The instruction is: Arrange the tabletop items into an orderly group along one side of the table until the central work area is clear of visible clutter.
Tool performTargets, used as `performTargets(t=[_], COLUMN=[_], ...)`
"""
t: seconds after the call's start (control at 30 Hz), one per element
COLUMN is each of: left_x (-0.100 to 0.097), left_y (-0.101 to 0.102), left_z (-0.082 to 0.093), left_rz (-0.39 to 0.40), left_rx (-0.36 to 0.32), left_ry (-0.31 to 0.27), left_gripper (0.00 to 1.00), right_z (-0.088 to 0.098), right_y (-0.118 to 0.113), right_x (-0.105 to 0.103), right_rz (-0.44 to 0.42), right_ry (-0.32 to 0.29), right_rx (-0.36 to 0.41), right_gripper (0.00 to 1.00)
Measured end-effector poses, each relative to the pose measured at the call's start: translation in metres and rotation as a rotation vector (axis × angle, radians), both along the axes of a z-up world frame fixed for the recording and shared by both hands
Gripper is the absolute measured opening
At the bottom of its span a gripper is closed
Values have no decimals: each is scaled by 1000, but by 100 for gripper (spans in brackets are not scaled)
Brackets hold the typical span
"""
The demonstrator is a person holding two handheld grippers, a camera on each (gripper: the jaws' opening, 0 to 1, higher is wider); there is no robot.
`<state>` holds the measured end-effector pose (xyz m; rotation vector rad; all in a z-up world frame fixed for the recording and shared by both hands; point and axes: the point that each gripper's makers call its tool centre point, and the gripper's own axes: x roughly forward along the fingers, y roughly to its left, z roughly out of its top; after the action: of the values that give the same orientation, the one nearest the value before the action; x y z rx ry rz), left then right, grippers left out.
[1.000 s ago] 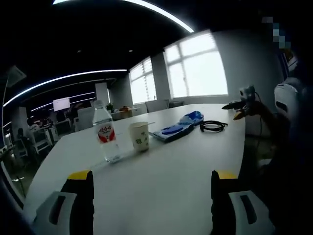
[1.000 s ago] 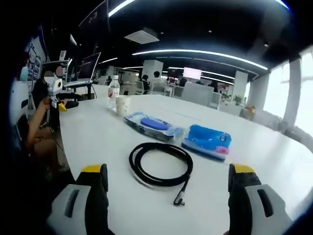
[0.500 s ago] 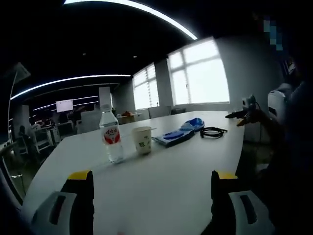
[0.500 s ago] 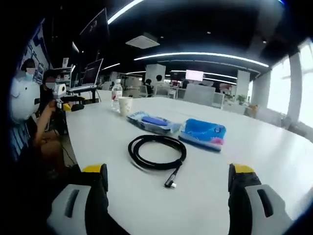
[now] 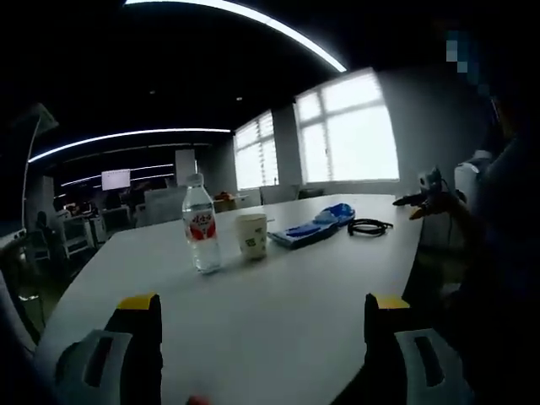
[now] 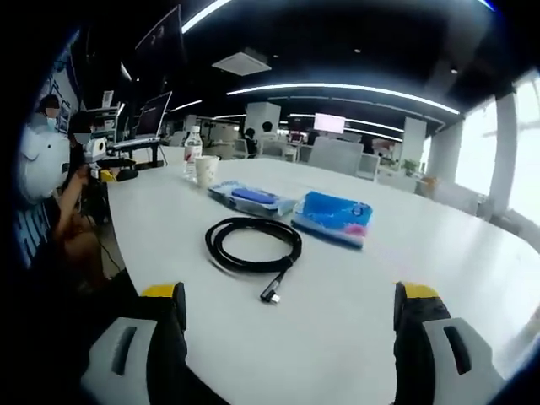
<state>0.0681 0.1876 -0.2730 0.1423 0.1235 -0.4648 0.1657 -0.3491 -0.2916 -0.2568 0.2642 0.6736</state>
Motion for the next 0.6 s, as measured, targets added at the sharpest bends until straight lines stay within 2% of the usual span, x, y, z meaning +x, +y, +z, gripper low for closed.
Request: performTargets(t=[0.17, 0.3, 0.47, 0.57, 0.6], left_x=[1, 3, 6, 7, 8], left_y=[-2, -4, -2, -3, -3], left_z=[0, -4, -8, -8, -7], left_rz=[-12, -18, -3, -3, -3], left_rx=[0, -2, -5, -14, -19], left_ry=[-2, 7, 21, 22, 20], left_gripper=[100, 100, 100, 100, 100], right_z=[4, 1, 2, -5, -4], right_y=[4, 5, 4, -1, 0], right_x=[0, 1, 3, 4, 4], right_rz=[29, 36, 23, -9, 4], right_ry=[-21, -17, -14, 39, 16], right_rx=[42, 38, 81, 99, 86], right_gripper=[100, 100, 100, 100, 100])
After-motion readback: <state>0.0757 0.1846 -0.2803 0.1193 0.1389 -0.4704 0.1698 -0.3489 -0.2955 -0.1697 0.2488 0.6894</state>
